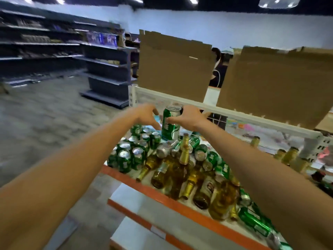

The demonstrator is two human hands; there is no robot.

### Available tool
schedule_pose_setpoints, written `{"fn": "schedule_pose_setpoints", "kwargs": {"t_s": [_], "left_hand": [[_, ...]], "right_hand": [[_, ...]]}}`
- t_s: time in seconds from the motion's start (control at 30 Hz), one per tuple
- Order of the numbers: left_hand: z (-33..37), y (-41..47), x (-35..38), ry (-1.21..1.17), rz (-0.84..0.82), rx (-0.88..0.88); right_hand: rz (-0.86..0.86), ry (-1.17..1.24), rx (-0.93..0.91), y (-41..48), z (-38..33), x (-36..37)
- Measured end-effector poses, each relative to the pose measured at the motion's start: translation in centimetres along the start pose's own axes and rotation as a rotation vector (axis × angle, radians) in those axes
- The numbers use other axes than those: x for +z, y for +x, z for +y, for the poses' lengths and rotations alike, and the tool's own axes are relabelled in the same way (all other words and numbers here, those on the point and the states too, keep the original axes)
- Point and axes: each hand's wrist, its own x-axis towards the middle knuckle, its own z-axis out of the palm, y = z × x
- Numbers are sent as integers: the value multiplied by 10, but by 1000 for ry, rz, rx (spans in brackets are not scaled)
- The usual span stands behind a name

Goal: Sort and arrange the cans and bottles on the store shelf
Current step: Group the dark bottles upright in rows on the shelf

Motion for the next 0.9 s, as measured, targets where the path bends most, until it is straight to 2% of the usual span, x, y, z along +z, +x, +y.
{"fn": "schedule_pose_setpoints", "kwargs": {"t_s": [0.17, 0.37, 0.57, 0.77, 0.9], "left_hand": [[-96, -10, 5, -228, -3, -26], [-154, 10, 28, -533, 97, 7], [-175, 62, 48, -513, 162, -88], [-193, 113, 75, -485, 258, -205], [-212, 140, 95, -486, 200, -252]], "right_hand": [[-101, 3, -41, 34, -61, 72], [-146, 64, -62, 80, -92, 125], [-288, 85, -75, 128, -72, 133], [-445, -150, 158, 181, -12, 147], [-491, -183, 194, 200, 4, 163]]}}
